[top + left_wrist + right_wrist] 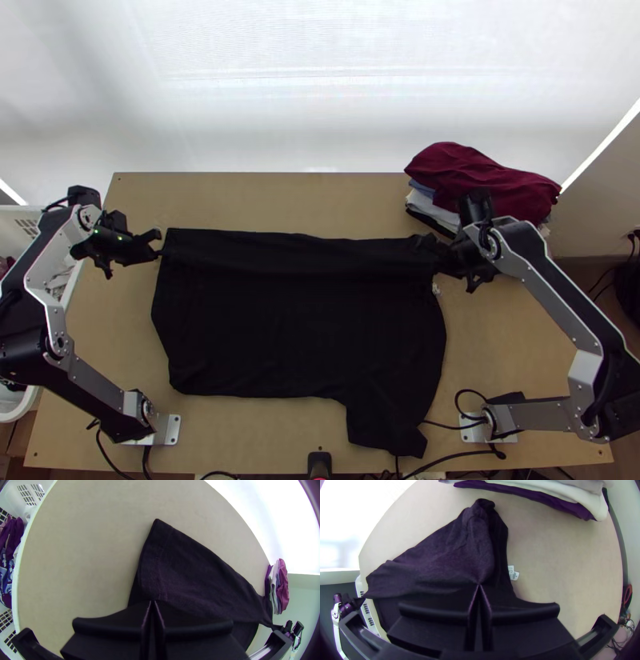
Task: Fold the t-shirt
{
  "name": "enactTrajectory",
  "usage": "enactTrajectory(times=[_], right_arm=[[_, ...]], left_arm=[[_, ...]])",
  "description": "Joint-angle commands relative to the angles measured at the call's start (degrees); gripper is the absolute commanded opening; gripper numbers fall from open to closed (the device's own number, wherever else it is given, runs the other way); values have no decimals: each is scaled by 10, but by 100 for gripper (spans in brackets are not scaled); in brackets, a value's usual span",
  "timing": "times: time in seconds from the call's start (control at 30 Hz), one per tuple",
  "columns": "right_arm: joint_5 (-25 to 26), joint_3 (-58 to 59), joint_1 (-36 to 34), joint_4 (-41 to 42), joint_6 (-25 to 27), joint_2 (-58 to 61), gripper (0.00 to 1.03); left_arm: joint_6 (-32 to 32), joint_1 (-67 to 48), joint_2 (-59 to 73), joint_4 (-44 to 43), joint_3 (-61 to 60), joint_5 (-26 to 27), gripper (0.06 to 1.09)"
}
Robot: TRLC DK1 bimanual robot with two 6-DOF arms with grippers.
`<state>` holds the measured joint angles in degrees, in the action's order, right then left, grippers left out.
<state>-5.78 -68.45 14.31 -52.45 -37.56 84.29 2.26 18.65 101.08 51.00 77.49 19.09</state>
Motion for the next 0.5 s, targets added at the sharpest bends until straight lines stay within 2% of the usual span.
enactTrajectory(times=[0.0,0.1,0.13,0.17,0.23,0.27,0.3,0.4,0.47], right_arm=[[7,24,0,-5,-14,-14,3],[7,35,-1,-5,-9,-16,3],[7,38,-1,-4,-1,-16,5],[7,39,-1,-5,6,-16,14],[7,46,-2,-7,13,-23,39],[7,49,-3,-8,14,-26,48],[7,50,-4,-13,20,-29,54],[7,48,-5,-32,33,-36,66],[7,46,-10,-47,41,-48,66]], left_arm=[[-21,2,-12,-7,-24,2,10],[-24,2,-16,-13,-28,1,10],[-24,3,-20,-17,-28,1,14],[-25,4,-27,-18,-29,2,22],[-34,4,-47,-13,-38,9,35],[-31,5,-59,-15,-45,9,47],[-31,8,-69,-11,-50,13,56],[-40,12,-100,-13,-59,44,57],[-45,12,-113,-13,-59,44,65]])
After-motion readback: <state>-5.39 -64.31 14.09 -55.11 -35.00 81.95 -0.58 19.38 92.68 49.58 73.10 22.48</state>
